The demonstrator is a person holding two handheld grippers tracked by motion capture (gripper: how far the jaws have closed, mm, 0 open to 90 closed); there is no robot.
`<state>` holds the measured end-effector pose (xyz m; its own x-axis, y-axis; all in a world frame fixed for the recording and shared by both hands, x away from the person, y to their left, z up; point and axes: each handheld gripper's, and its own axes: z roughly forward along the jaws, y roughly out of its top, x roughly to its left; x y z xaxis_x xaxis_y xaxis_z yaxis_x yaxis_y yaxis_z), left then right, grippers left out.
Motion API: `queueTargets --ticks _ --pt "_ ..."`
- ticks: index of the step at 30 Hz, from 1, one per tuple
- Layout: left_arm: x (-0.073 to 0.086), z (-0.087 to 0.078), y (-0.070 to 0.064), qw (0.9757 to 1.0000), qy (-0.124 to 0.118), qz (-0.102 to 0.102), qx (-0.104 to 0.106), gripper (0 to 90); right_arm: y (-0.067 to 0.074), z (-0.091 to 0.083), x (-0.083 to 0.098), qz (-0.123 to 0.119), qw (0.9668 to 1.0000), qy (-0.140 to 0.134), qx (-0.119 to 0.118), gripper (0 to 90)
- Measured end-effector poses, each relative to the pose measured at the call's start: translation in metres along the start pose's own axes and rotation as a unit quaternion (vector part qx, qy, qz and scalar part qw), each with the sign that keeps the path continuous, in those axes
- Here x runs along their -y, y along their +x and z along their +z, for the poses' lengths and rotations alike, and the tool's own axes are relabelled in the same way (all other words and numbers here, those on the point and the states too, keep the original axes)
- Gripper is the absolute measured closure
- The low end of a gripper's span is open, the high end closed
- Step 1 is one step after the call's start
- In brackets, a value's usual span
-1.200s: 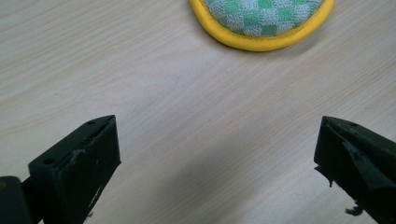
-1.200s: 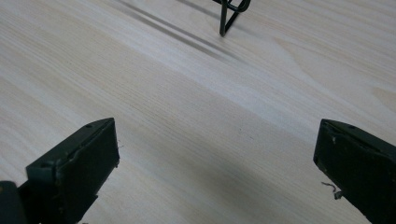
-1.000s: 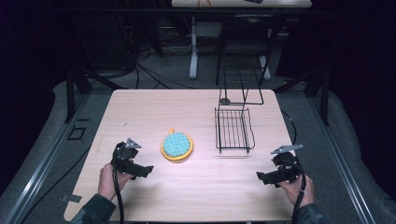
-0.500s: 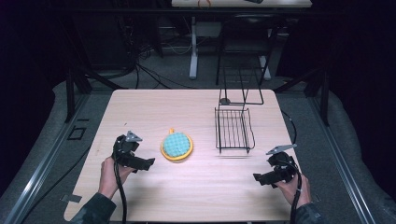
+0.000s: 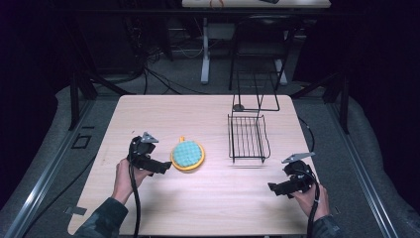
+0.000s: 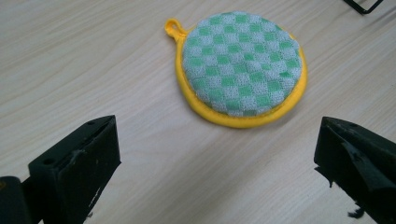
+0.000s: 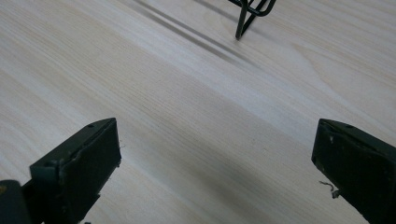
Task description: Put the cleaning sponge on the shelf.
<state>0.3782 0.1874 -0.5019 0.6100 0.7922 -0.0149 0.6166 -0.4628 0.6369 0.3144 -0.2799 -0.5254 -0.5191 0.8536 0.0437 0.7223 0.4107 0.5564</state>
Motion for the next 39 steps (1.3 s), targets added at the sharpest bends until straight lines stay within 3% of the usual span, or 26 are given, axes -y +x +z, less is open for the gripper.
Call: queueTargets --ticks 16,26,39 --pt "-0.026 0.026 0.0 1.0 -0.001 0.006 0.001 0.0 0.003 0.004 -0.002 -0.019 0.9998 0.008 -0.005 2.1" --pt "-0.034 0.042 0.001 0.9999 0.003 -0.005 0.012 0.3 0.001 0.008 -0.002 -0.013 0.9996 0.017 -0.02 2.9" --pt "-0.044 0.063 -0.002 0.9998 0.017 -0.001 0.011 4.3 0.001 0.004 0.003 -0.011 0.9996 0.015 -0.023 4.1"
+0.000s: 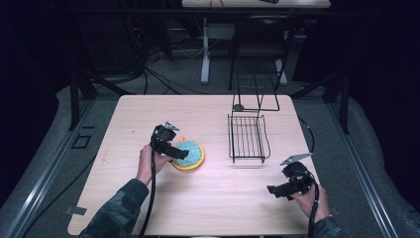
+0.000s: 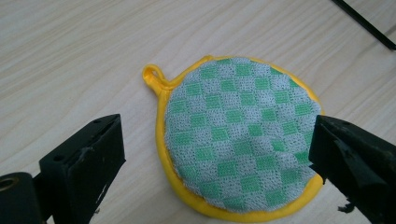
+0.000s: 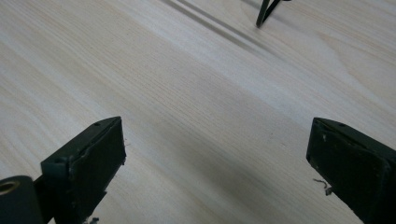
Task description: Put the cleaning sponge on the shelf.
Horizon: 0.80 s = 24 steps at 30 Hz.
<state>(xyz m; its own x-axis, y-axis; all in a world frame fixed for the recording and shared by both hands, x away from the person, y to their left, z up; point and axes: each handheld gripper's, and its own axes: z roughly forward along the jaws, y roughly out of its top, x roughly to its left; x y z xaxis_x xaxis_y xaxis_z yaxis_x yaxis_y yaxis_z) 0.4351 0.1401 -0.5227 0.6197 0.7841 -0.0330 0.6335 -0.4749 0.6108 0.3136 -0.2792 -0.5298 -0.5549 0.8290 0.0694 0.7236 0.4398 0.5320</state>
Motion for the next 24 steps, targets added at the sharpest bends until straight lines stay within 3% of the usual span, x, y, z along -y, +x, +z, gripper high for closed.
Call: queueTargets --ticks 5,8,24 --pt "0.001 0.003 0.003 1.0 -0.002 0.004 -0.001 8.8 0.0 0.001 0.0 -0.001 1.0 0.007 -0.004 4.3" --pt "0.003 0.005 0.007 1.0 -0.001 -0.005 0.002 11.8 0.001 0.002 0.0 -0.002 1.0 0.004 -0.005 4.4" --pt "0.007 0.022 0.011 0.9993 0.033 -0.01 0.016 27.8 0.002 0.001 0.0 -0.002 1.0 0.005 -0.002 5.0"
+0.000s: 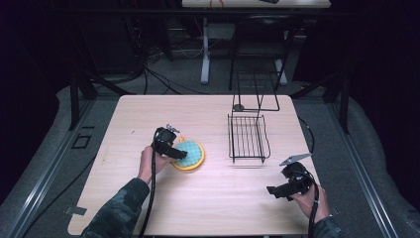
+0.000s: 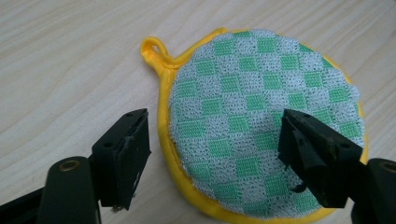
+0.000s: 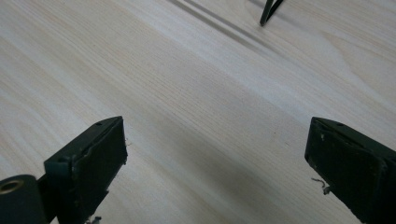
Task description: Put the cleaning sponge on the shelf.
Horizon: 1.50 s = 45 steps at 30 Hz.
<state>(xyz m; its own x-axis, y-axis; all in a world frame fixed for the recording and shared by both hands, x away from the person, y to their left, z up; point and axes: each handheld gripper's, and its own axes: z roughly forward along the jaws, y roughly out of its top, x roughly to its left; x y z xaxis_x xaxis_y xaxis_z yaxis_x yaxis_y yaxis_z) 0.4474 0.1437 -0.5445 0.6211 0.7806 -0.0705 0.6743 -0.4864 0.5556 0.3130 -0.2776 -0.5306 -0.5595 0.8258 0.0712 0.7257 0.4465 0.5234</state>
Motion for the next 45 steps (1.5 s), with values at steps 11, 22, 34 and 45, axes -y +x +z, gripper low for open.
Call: queueTargets --ticks 11,22,34,45 --pt "0.0029 0.0028 0.001 0.9996 0.005 -0.024 0.012 38.5 0.0005 0.0003 0.0003 -0.004 1.0 0.001 -0.001 5.1" --pt "0.0035 0.0016 -0.0028 0.9999 0.001 -0.012 0.0 51.5 0.0015 -0.0001 0.0002 -0.004 1.0 0.002 -0.002 5.8" --pt "0.0033 0.0005 -0.0021 0.9999 -0.001 -0.01 -0.013 68.8 0.0018 0.0008 0.0003 -0.004 1.0 0.005 0.002 7.3" --pt "0.0017 0.0001 -0.0049 0.9996 -0.009 0.004 -0.025 83.2 0.001 0.0011 0.0005 -0.01 0.9999 0.008 0.006 7.6"
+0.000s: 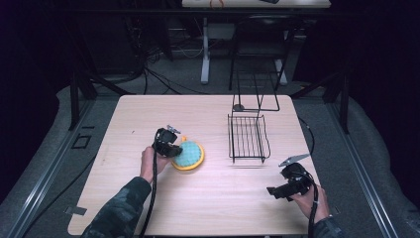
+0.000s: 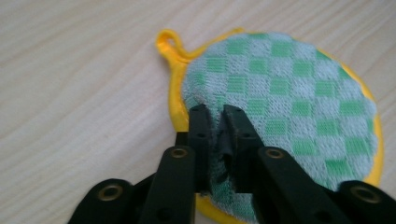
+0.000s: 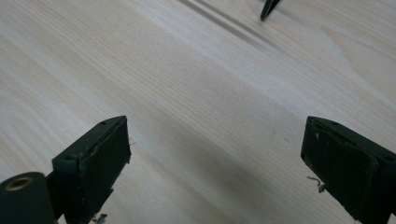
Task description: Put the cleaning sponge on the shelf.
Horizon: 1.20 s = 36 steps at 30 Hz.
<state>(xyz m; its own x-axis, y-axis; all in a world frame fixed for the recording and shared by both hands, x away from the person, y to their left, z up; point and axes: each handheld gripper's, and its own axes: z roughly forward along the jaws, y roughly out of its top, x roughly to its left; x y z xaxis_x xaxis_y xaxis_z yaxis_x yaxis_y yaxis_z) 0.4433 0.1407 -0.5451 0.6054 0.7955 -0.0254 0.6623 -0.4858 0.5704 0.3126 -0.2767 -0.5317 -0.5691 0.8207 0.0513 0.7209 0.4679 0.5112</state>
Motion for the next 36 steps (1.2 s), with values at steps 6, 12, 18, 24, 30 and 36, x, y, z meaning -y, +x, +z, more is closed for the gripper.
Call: queueTargets --ticks 6,12,18,24,30,36 --pt "0.0 -0.001 -0.002 0.9999 -0.009 0.011 -0.007 85.0 0.0 0.0 0.0 0.0 1.0 0.0 -0.001 7.6" --pt "0.0 -0.003 -0.002 0.9997 -0.013 0.02 -0.008 87.6 0.0 -0.001 0.0 0.002 1.0 -0.001 -0.001 7.5" --pt "-0.001 -0.006 -0.003 0.9995 -0.015 0.028 -0.002 88.0 0.0 -0.002 0.0 0.001 1.0 -0.004 0.0 7.5" --pt "-0.004 -0.014 -0.004 0.9994 -0.019 0.027 -0.008 88.1 0.0 -0.002 0.0 0.0 1.0 -0.001 0.004 7.5" --pt "-0.005 -0.021 -0.004 0.9991 -0.03 0.03 -0.008 88.2 0.0 -0.003 0.0 -0.001 1.0 0.0 0.003 7.4" --pt "-0.008 -0.03 -0.006 0.9988 -0.038 0.031 -0.009 88.2 0.0 -0.003 0.001 0.001 1.0 -0.002 0.002 7.4"
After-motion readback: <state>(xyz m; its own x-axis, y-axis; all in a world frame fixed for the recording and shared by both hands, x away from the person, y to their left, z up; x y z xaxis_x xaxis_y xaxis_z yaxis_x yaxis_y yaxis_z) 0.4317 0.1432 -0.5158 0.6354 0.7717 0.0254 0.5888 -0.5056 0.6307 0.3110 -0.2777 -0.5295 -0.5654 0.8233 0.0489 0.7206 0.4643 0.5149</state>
